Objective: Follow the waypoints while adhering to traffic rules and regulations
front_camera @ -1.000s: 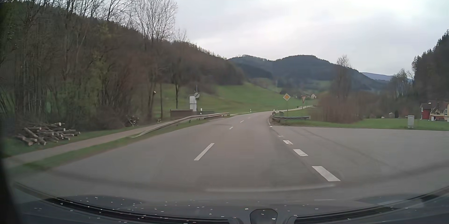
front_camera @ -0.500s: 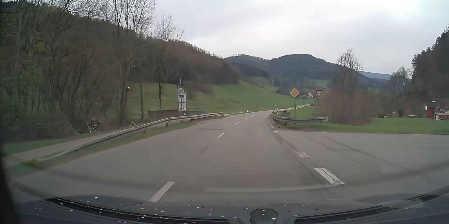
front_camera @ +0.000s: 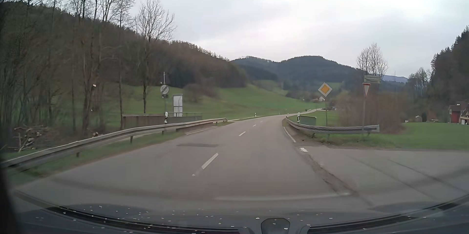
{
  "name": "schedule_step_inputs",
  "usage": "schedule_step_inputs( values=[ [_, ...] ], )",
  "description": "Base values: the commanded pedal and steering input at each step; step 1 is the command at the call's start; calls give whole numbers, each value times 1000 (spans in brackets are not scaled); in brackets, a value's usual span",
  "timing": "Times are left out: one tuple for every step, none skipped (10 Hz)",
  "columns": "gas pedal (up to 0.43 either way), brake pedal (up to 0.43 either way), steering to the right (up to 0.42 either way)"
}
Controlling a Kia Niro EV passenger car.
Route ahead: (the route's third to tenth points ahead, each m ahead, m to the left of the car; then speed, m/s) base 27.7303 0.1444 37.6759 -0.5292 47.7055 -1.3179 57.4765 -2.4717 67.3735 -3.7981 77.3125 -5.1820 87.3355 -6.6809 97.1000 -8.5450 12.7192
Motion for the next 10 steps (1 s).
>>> schedule_step_inputs(
  values=[
    [0,0,6],
    [0,0,6],
    [0,0,6],
    [0,0,6],
    [0,0,6],
    [0,0,6],
    [0,0,8],
    [0,0,10],
    [0,0,14],
    [138,0,18]
  ],
)
